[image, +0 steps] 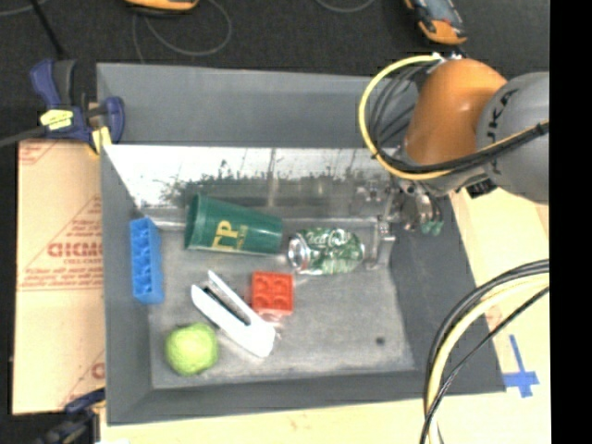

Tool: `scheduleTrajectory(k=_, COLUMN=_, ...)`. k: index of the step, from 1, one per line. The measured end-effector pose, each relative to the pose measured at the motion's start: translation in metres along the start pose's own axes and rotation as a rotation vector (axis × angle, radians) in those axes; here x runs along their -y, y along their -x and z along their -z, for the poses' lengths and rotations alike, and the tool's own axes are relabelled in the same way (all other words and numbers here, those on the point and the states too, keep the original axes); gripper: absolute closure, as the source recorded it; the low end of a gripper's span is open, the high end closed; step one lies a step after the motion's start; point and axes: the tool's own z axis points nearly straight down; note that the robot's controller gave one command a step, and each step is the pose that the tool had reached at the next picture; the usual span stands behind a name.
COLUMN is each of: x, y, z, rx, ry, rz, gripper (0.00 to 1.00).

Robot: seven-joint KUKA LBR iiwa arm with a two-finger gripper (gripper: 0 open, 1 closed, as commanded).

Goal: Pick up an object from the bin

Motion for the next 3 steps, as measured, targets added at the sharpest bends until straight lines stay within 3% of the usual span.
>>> scheduleTrajectory(k=1, x=0.0, y=0.001, z=0.005, rx=0.007, ry=-0.001, rz=0.001, gripper=0.0)
scheduleTrajectory(k=2, x=-0.013, y=0.006, z=-0.039, rx=0.016, ry=-0.002, rz=0.026, gripper=0.0)
scheduleTrajectory(k=3, x=-0.031, y=0.002, z=-0.071, rx=0.003, ry=-0.001, rz=0.091, gripper=0.0)
